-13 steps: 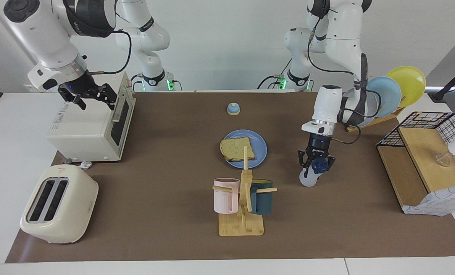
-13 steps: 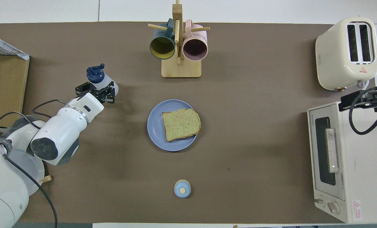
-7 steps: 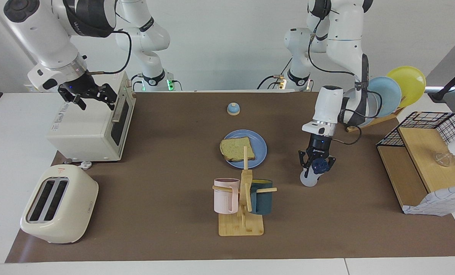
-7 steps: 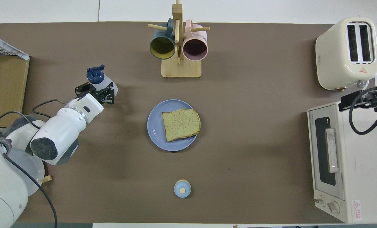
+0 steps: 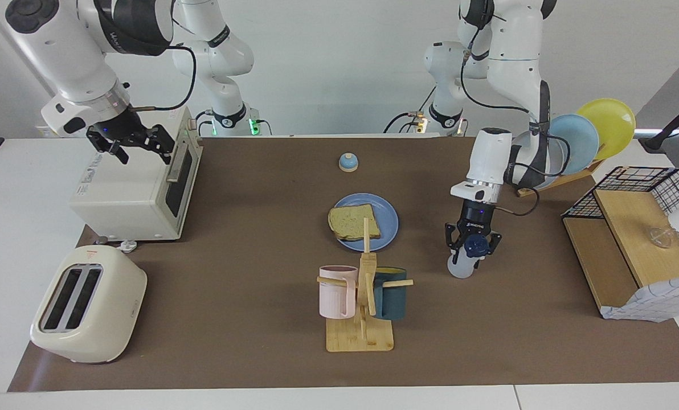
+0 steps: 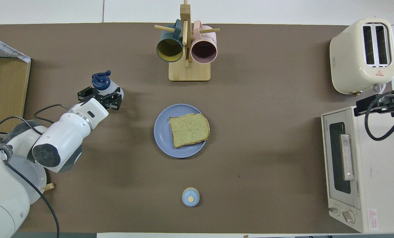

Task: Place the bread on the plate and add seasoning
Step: 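Lower the bottle upright onto the table and open the left gripper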

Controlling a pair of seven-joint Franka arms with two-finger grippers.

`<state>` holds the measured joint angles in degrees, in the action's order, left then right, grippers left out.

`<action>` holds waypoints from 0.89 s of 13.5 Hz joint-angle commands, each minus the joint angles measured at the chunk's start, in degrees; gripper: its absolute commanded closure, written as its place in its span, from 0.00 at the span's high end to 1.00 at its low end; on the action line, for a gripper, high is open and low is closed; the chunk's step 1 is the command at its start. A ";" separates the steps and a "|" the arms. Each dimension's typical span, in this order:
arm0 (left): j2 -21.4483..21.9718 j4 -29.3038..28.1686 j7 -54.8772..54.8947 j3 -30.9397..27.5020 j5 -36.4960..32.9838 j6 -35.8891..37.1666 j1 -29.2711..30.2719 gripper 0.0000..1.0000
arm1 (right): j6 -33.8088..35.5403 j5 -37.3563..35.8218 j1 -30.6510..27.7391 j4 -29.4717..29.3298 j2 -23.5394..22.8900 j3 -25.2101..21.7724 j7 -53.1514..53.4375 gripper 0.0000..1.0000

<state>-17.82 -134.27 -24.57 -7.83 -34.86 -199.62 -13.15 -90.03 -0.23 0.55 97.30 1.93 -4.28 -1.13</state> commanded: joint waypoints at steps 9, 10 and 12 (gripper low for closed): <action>1.64 -3.10 -0.48 -0.17 -1.44 -1.21 1.46 1.00 | 0.38 -0.30 -0.55 -0.01 0.53 0.50 0.86 1.00; 2.52 -4.15 -0.39 -0.17 -1.53 -1.21 1.55 1.00 | 0.38 -0.30 -0.55 -0.01 0.53 0.50 0.86 1.00; 4.89 -6.34 -0.13 -0.17 -1.53 -1.21 1.55 1.00 | 0.38 -0.30 -0.55 -0.01 0.53 0.50 0.86 1.00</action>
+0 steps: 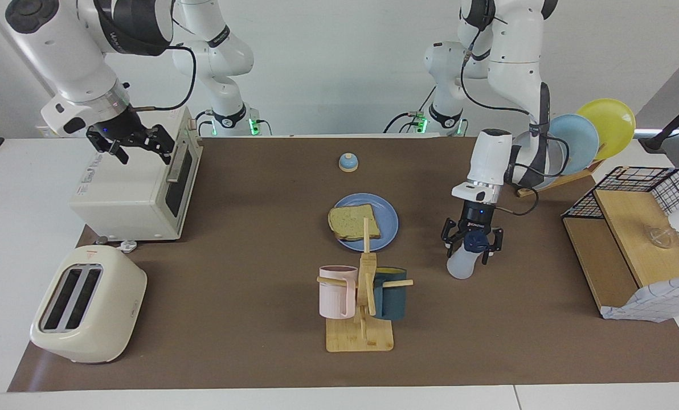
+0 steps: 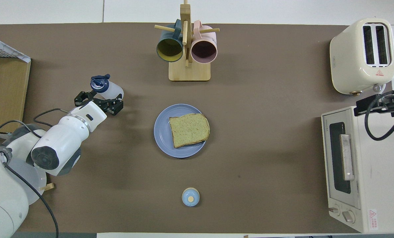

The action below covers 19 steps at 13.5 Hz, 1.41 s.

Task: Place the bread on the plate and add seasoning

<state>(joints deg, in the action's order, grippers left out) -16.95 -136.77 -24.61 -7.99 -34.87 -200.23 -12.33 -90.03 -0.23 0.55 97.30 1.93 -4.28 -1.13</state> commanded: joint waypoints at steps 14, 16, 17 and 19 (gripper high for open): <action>17.83 -13.97 -13.43 0.08 -1.43 2.38 -13.50 1.00 | 0.38 -0.21 -0.55 -0.01 0.53 0.50 0.86 1.00; 18.18 -11.78 -14.59 0.34 -1.43 6.58 -15.09 1.00 | 0.38 -0.30 -0.55 -0.01 0.53 0.50 0.86 1.00; 18.18 -9.94 -16.16 0.43 -1.43 9.13 -16.14 1.00 | 0.38 -0.30 -0.55 -0.01 0.53 0.50 0.86 1.00; 18.18 -6.94 -18.71 0.52 -1.43 14.14 -18.34 1.00 | 0.38 -0.30 -0.55 -0.01 0.53 0.50 0.86 1.00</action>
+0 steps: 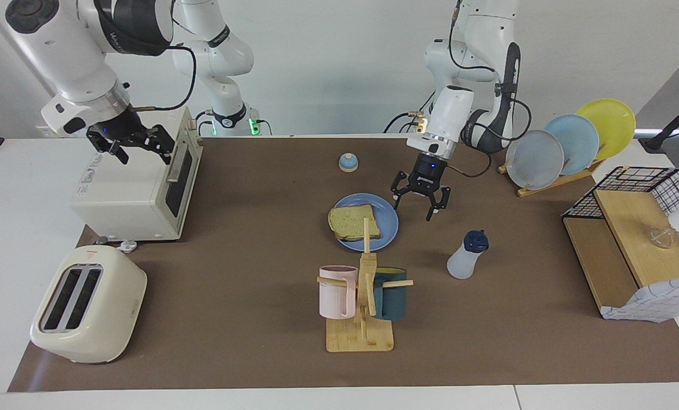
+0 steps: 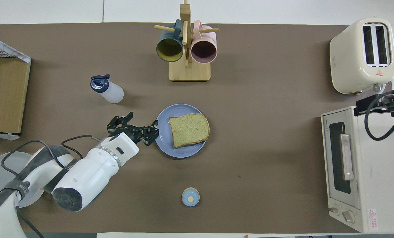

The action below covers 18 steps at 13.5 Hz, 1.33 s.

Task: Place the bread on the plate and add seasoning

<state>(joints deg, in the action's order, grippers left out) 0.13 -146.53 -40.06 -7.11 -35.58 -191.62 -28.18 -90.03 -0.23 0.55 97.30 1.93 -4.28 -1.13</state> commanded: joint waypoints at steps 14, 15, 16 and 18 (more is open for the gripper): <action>-1.97 21.26 -4.14 0.43 7.53 31.82 -6.62 1.00 | 0.38 -0.30 -0.55 -0.01 0.53 0.50 0.86 1.00; -2.49 22.76 -4.14 0.43 7.71 33.23 -6.80 1.00 | 0.38 -0.30 -0.55 -0.01 0.53 0.50 0.86 1.00; -2.93 23.73 -4.14 0.43 8.41 34.03 -6.80 1.00 | 0.38 -0.30 -0.55 -0.01 0.53 0.50 0.86 1.00; -3.20 25.49 -3.97 0.43 9.38 35.61 -6.62 1.00 | 0.38 -0.30 -0.55 -0.01 0.53 0.50 0.86 1.00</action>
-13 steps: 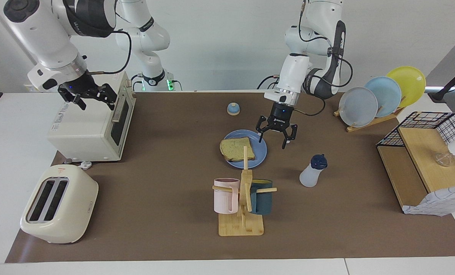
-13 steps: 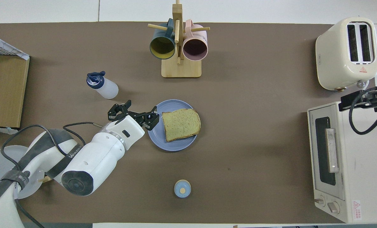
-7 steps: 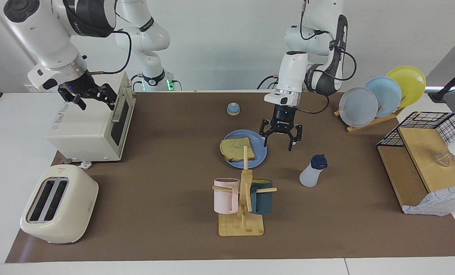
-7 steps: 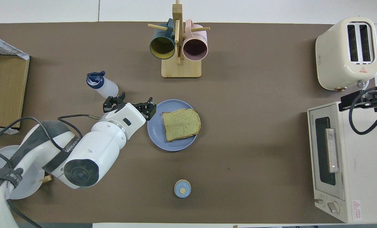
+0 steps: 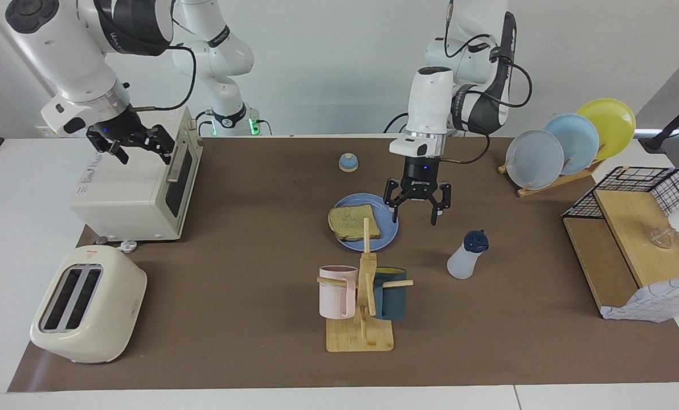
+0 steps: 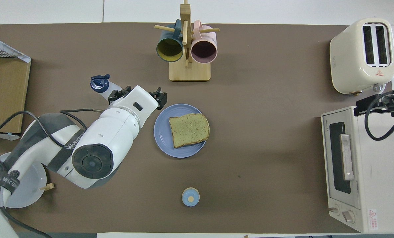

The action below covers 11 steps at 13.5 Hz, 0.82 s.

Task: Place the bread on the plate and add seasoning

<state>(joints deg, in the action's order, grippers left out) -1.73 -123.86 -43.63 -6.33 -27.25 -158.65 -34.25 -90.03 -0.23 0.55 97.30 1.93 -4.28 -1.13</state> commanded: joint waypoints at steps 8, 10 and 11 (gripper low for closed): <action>-5.65 17.67 7.48 -0.61 12.89 17.03 0.23 1.00 | 0.47 -0.30 -0.55 -0.01 0.53 0.50 0.86 1.00; -5.74 21.02 14.33 -0.79 18.17 21.96 1.54 1.00 | 0.38 -0.30 -0.55 -0.01 0.53 0.50 0.86 1.00; -5.74 22.34 16.71 -0.79 19.59 24.33 2.51 1.00 | 0.47 -0.30 -0.55 -0.01 0.53 0.50 0.86 1.00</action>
<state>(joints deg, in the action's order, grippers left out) -6.25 -105.84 -32.36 -7.04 -11.06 -139.33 -33.37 -90.03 -0.23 0.55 97.30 1.93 -4.28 -1.13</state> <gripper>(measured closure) 0.000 0.000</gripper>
